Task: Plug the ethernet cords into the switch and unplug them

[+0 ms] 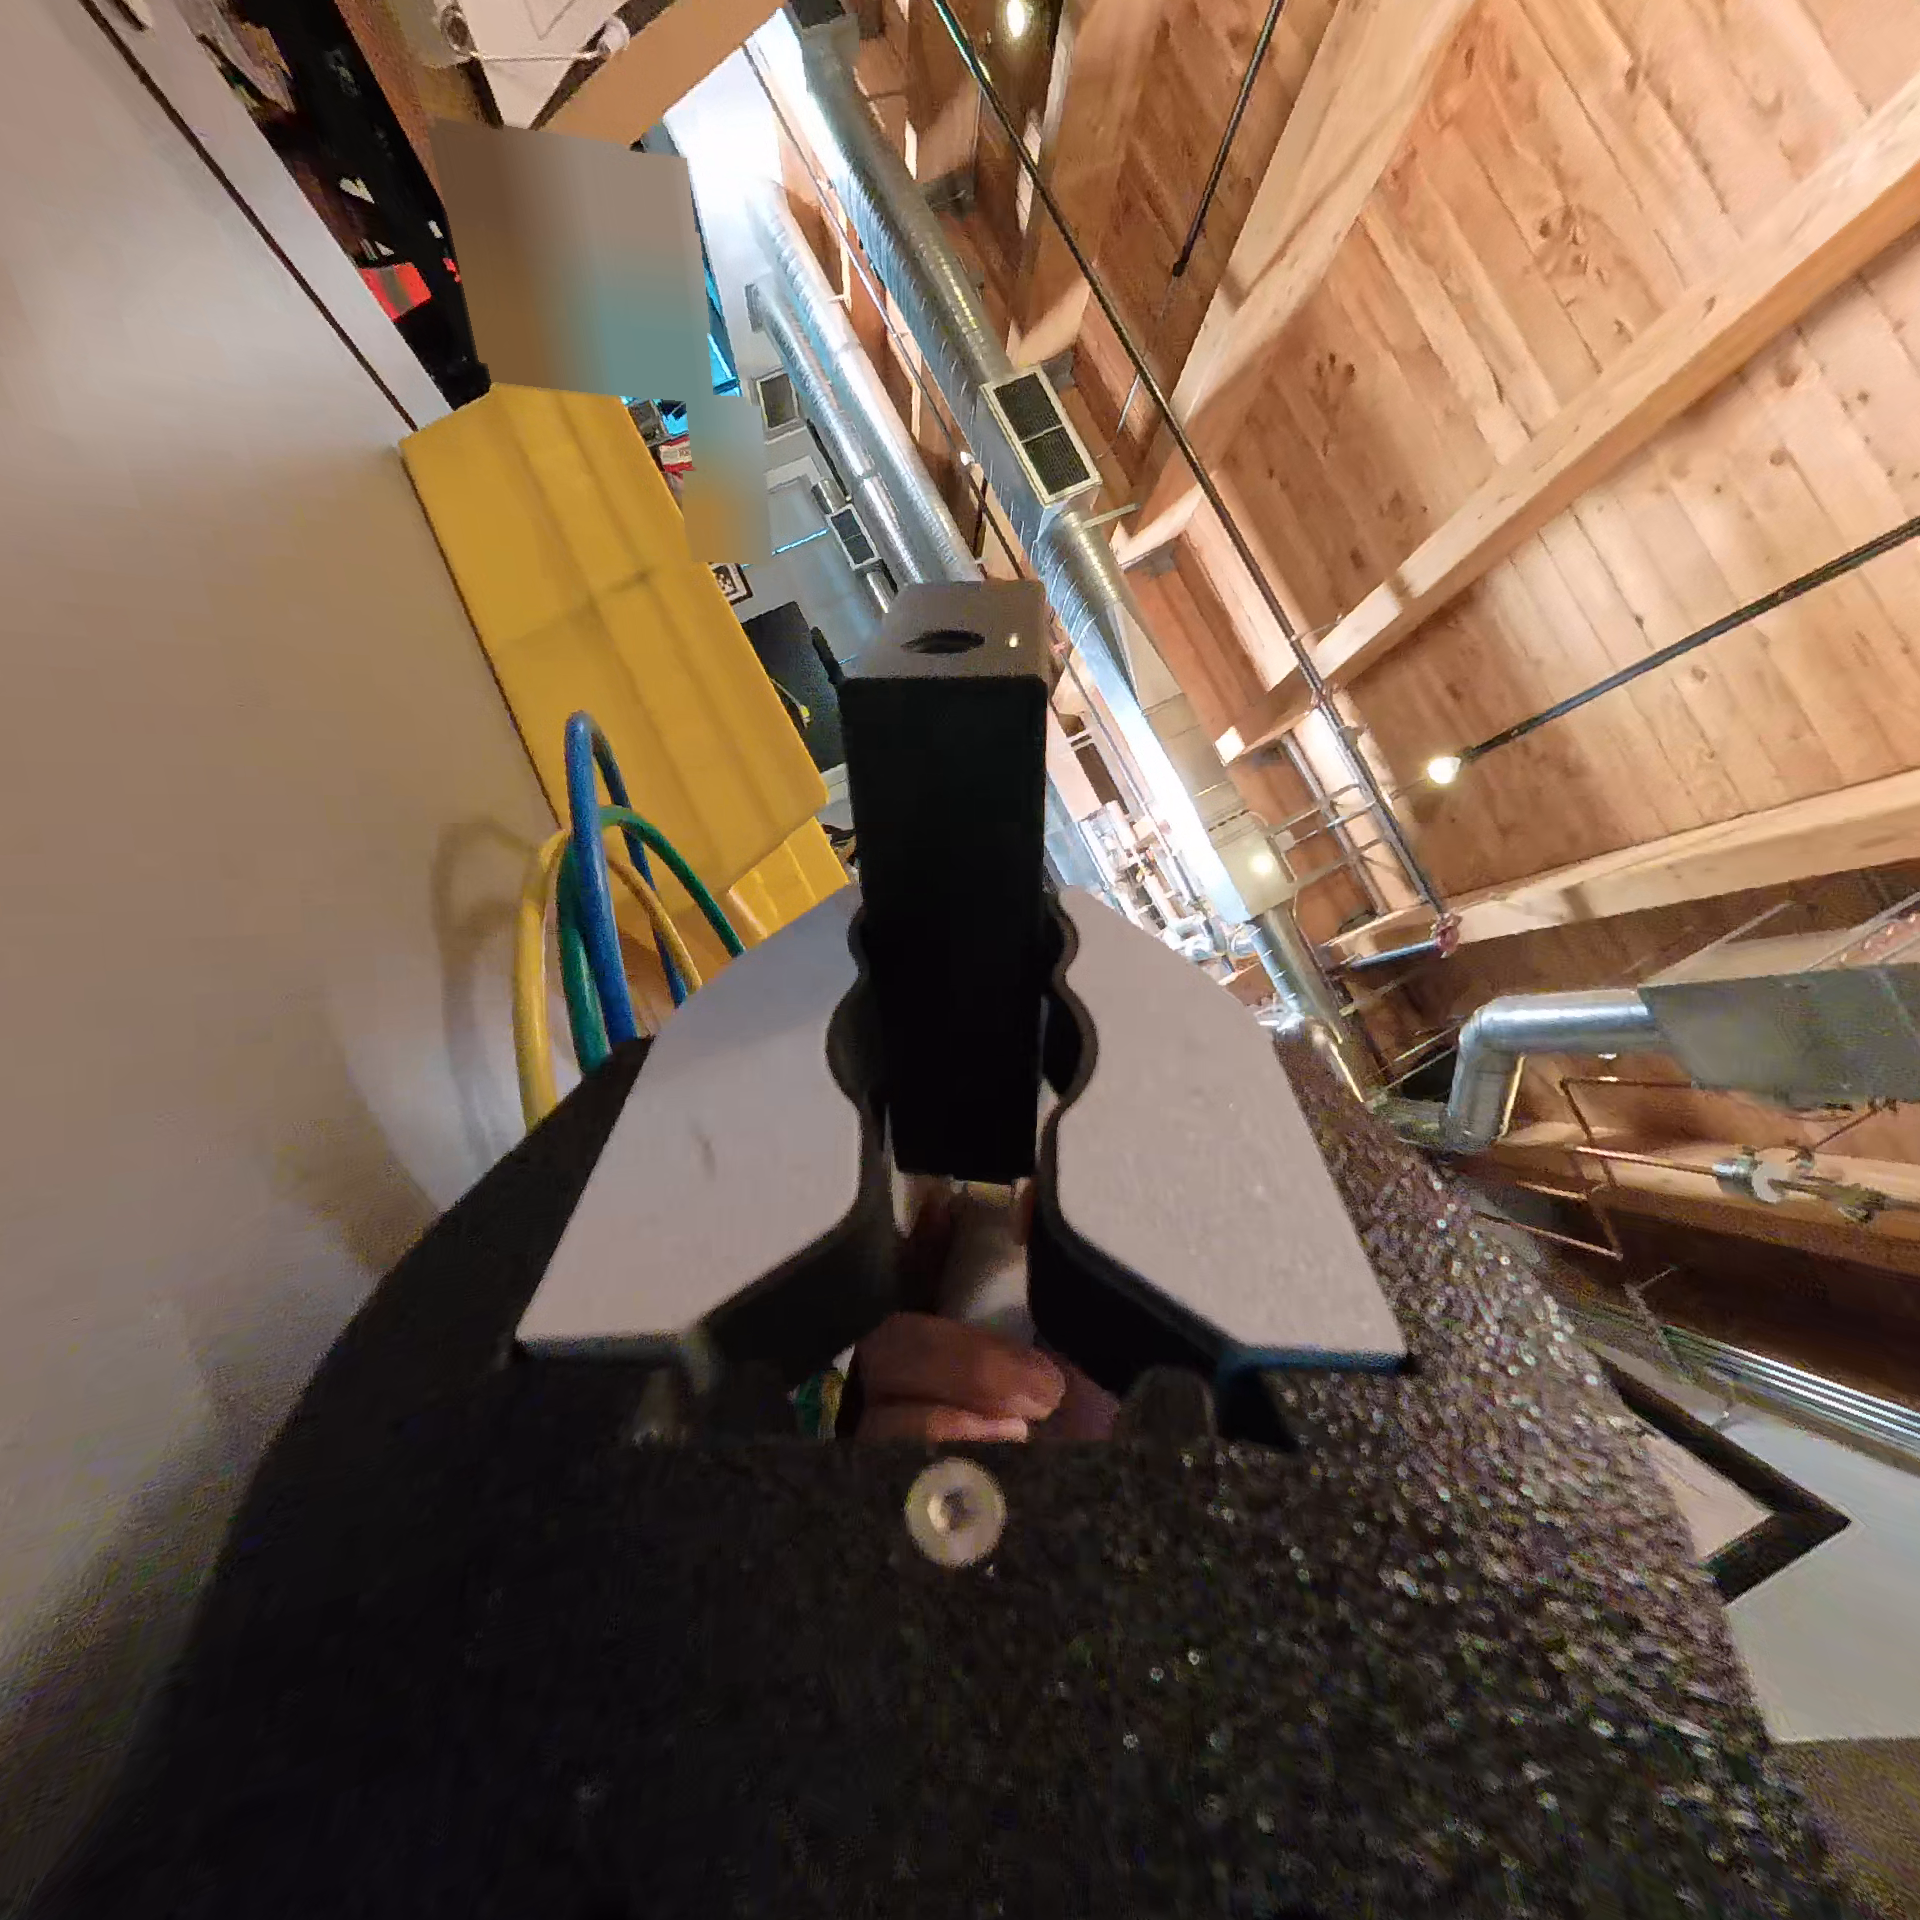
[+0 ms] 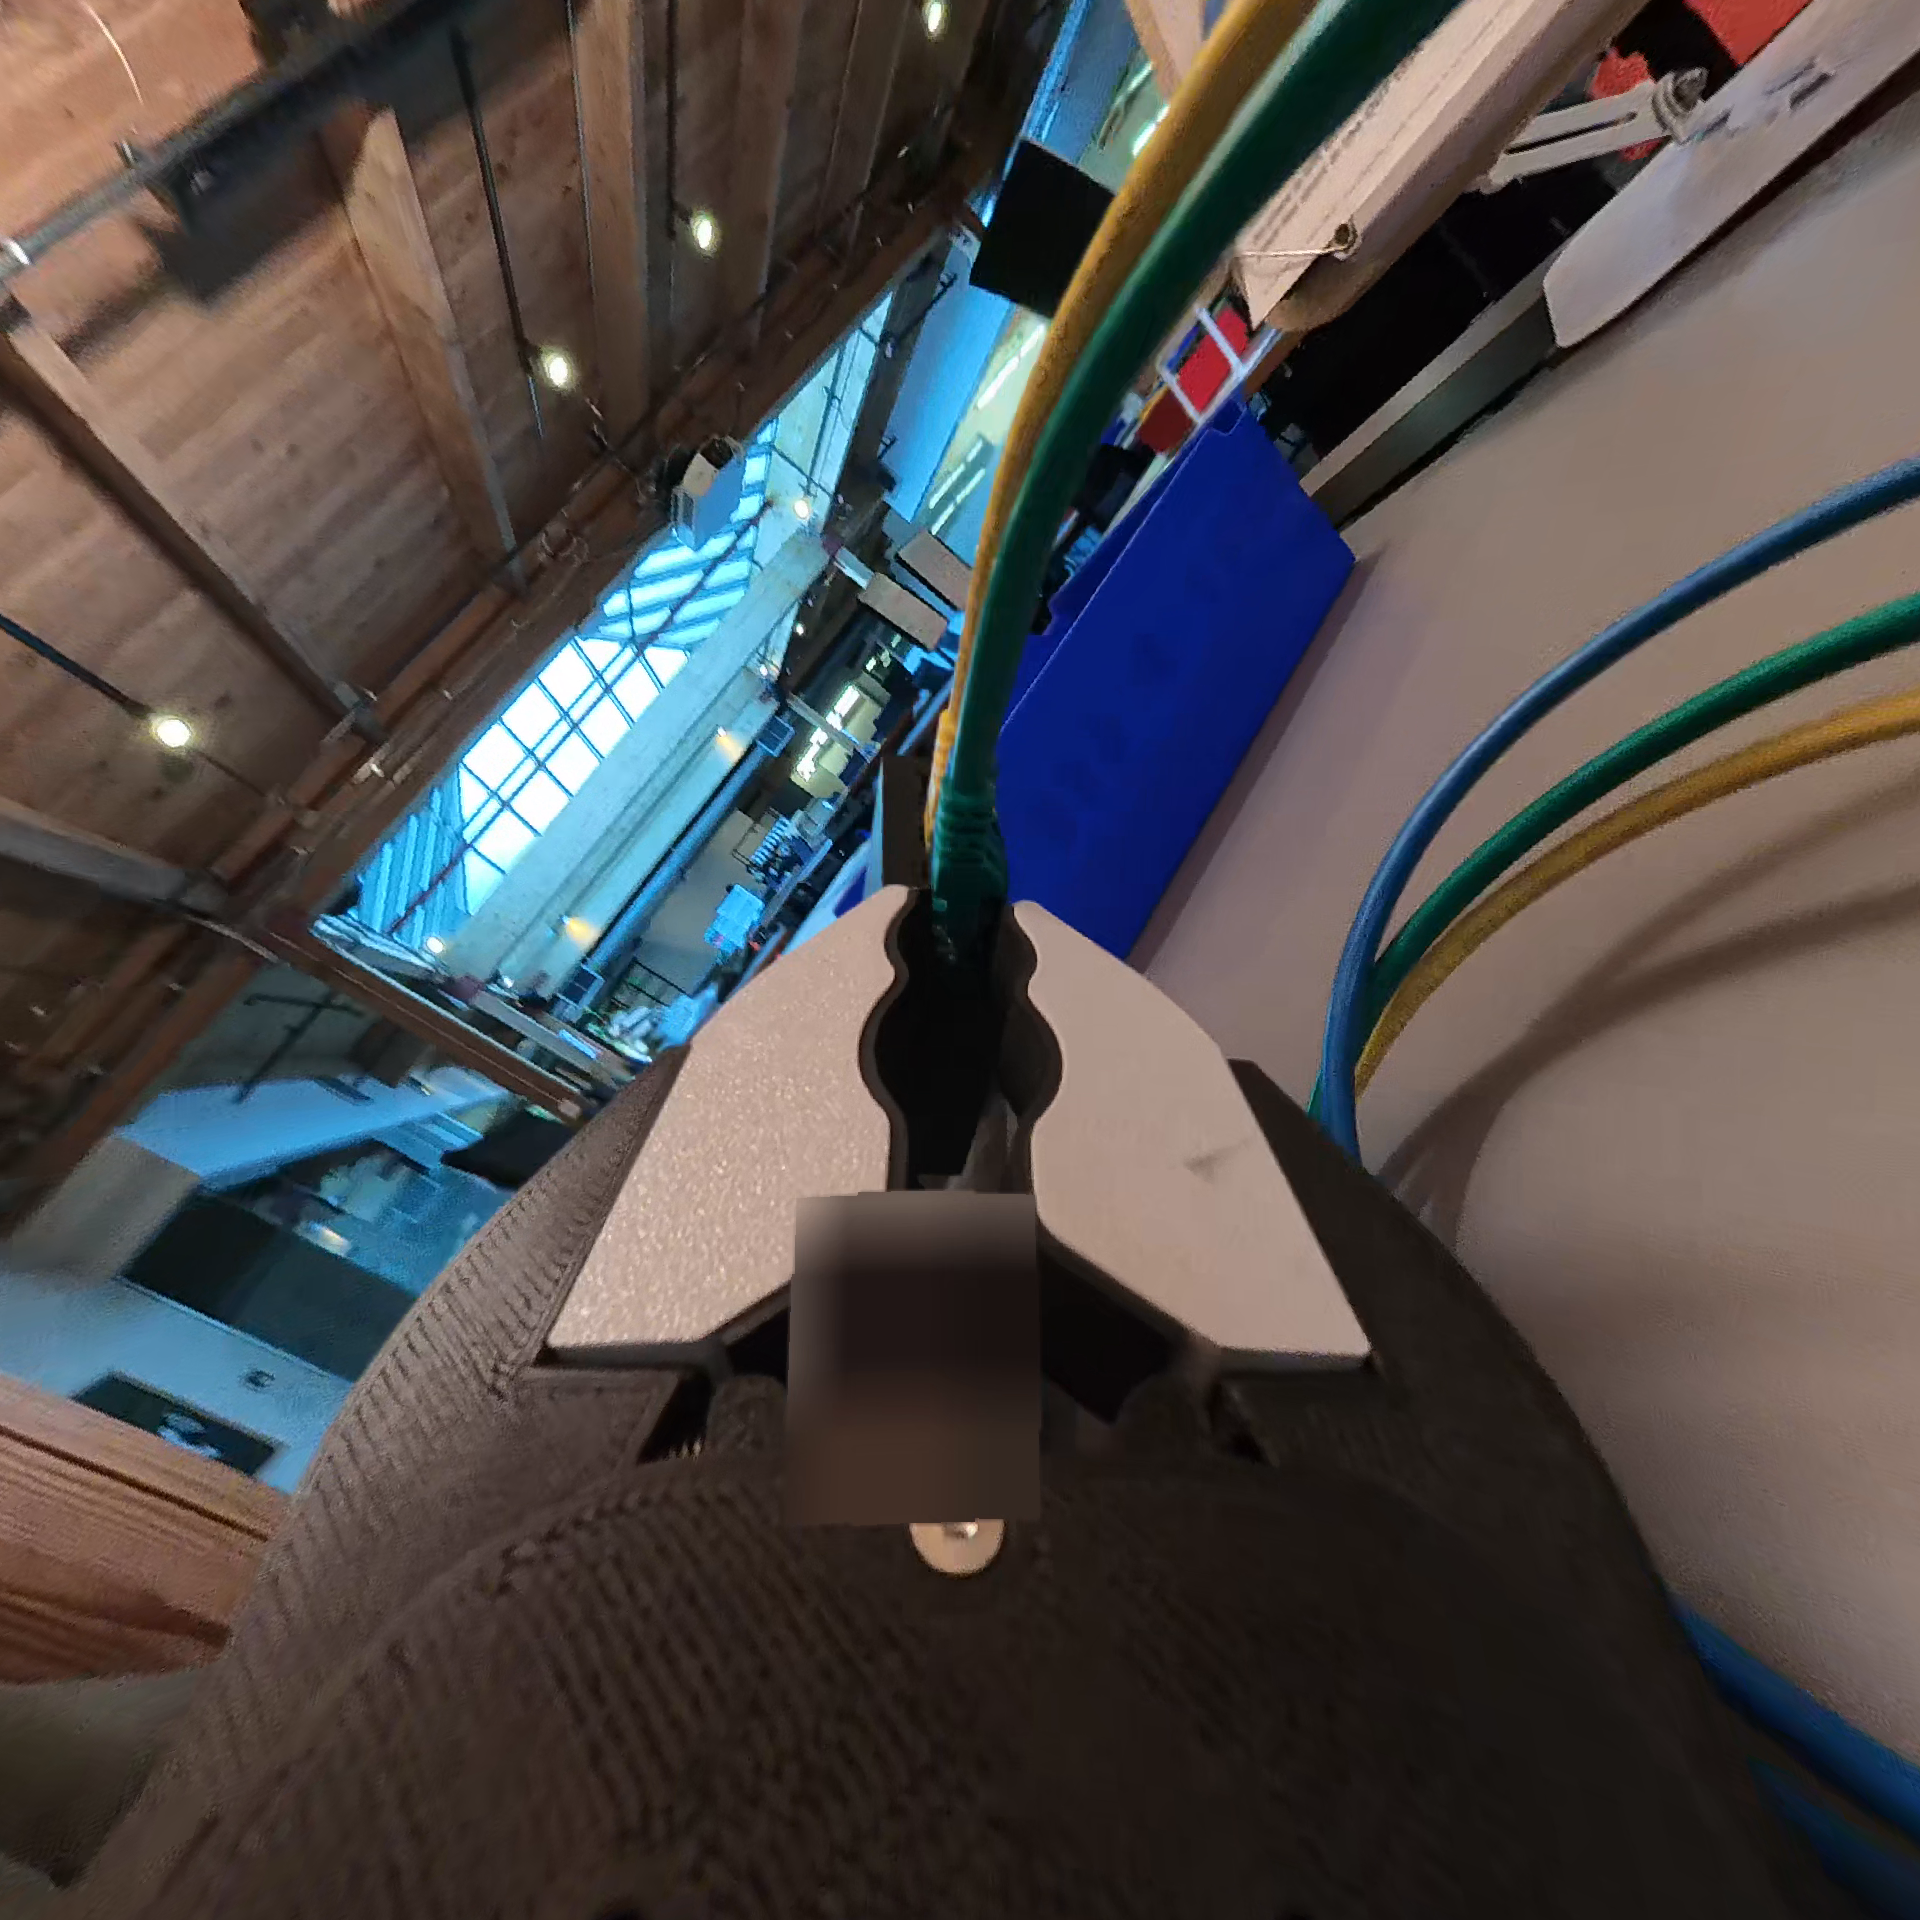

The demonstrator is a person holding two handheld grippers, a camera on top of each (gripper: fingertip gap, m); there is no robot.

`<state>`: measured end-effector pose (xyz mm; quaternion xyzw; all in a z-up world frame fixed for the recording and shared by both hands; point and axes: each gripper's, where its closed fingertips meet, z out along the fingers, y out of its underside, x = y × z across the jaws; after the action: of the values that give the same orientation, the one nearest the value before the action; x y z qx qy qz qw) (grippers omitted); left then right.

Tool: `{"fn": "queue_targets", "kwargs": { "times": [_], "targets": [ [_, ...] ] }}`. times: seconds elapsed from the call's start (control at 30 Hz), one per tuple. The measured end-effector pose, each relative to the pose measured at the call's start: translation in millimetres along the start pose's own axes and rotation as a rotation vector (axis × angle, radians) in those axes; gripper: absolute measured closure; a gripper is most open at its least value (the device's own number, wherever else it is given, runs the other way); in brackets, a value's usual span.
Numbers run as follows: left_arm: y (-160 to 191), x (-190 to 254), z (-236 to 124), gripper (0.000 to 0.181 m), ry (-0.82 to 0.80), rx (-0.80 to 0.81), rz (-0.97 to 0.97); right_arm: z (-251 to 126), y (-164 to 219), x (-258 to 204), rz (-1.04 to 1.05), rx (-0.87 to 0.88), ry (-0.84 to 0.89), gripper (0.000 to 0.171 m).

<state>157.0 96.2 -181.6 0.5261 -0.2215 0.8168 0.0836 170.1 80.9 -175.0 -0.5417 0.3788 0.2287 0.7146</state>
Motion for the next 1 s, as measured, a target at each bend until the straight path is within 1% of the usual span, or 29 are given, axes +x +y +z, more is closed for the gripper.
{"fn": "queue_targets", "kwargs": {
  "times": [0.07,0.1,0.13,0.17,0.2,0.23,0.3,0.37,0.43,0.57,0.63,0.67,0.77,0.8,0.87,0.93,1.0],
  "targets": [
    [0.3,5.3,2.6,0.154,0.013,-0.018,0.009,-0.1,-4.0,-4.4,-0.049,-0.011,-0.002,0.159],
    [0.6,4.4,2.0,0.155,0.004,-0.015,0.012,-2.0,-10.9,-1.8,-0.107,0.009,0.045,0.16],
    [-3.3,-1.6,-2.4,0.155,-0.023,0.013,0.027,-10.0,-30.0,-1.0,-0.157,0.073,0.069,0.16],
    [-10.7,-6.3,-7.8,0.155,-0.028,0.041,-0.006,-16.3,-45.0,-0.9,-0.143,0.086,0.047,0.16],
    [-16.3,-4.6,-10.6,0.155,0.005,0.049,-0.045,-16.4,-42.5,6.1,-0.135,0.003,0.054,0.16],
    [-16.6,-1.0,-9.9,0.155,0.017,0.052,-0.015,-17.1,-35.7,10.5,-0.169,-0.041,0.085,0.16],
    [-6.7,13.4,-0.6,0.154,0.027,0.018,0.099,-14.6,-19.1,-10.9,-0.231,-0.07,0.023,0.16],
    [-4.5,21.0,1.3,0.154,0.011,0.013,0.178,-13.2,-7.4,-16.2,-0.345,-0.145,0.059,0.16],
    [-13.5,23.4,-2.5,0.155,0.018,0.038,0.186,-16.7,-25.1,-35.7,-0.318,-0.099,-0.006,0.159],
    [-41.3,24.1,-13.9,0.155,-0.007,0.124,0.175,-32.7,-60.6,-60.2,-0.391,-0.07,-0.005,0.159],
    [-54.4,33.1,-18.3,0.151,0.005,0.162,0.187,-41.2,-74.8,-69.4,-0.427,-0.07,0.005,0.16],
    [-60.4,38.4,-19.4,0.155,0.007,0.173,0.207,-45.4,-83.0,-74.6,-0.432,-0.065,-0.003,0.16],
    [-77.7,53.3,-25.5,0.155,-0.014,0.209,0.298,-54.9,-111.4,-94.0,-0.416,-0.048,-0.068,0.16],
    [-83.8,56.4,-29.7,0.152,-0.027,0.218,0.331,-57.3,-121.8,-102.5,-0.41,-0.046,-0.1,0.159],
    [-94.1,60.0,-33.9,0.155,-0.063,0.229,0.394,-61.4,-148.1,-115.3,-0.416,-0.015,-0.127,0.16],
    [-96.4,61.7,-36.3,0.154,-0.079,0.214,0.438,-59.4,-164.6,-107.7,-0.521,-0.087,-0.048,0.159],
    [-99.3,63.8,-36.6,0.154,-0.074,0.218,0.451,-56.4,-180.8,-95.3,-0.545,-0.154,0.006,0.159]
  ]
}}
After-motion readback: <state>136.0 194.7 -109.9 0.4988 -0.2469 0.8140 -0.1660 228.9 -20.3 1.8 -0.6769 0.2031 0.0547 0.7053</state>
